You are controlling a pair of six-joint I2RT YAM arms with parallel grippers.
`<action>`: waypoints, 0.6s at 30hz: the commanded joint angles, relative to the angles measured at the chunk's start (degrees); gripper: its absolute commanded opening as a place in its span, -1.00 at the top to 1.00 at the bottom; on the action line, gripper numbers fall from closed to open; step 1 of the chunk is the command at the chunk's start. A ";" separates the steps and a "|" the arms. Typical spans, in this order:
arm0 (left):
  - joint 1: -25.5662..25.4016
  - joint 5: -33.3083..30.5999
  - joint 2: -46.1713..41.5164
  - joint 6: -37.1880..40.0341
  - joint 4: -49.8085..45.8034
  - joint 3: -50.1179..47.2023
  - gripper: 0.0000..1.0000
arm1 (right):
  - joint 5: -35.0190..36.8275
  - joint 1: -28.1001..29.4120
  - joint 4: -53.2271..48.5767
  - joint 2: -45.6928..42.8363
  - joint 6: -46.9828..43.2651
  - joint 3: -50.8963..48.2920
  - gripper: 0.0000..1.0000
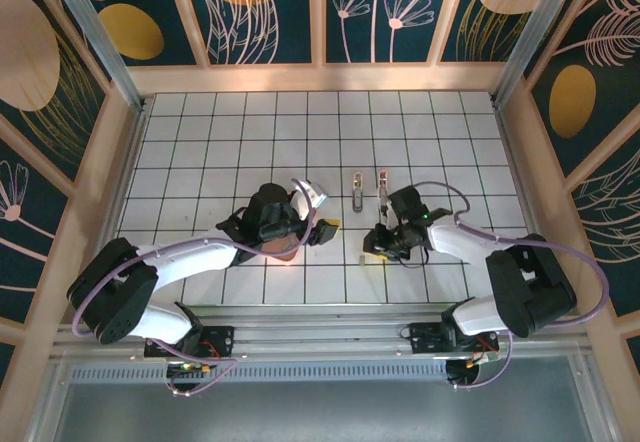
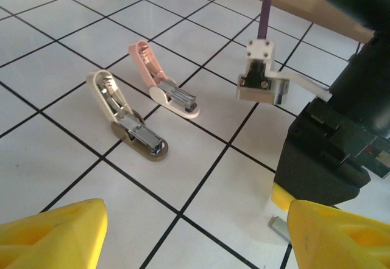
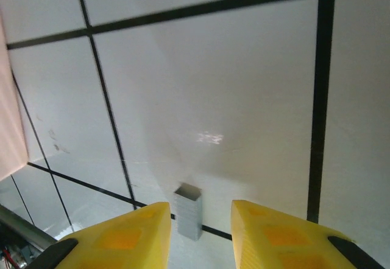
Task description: Load the staples into the stapler
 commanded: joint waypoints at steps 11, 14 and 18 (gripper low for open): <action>0.37 -17.24 -11.17 -16.08 9.23 -10.46 -0.74 | 13.57 10.53 -15.92 4.74 7.81 13.30 0.24; 0.38 -19.24 -13.25 -18.97 9.92 -12.82 -0.74 | 14.14 11.87 -16.31 6.45 8.79 13.68 0.24; 0.35 -20.08 -15.04 -20.03 9.88 -14.70 -0.74 | 14.92 12.77 -17.33 9.13 8.85 14.72 0.23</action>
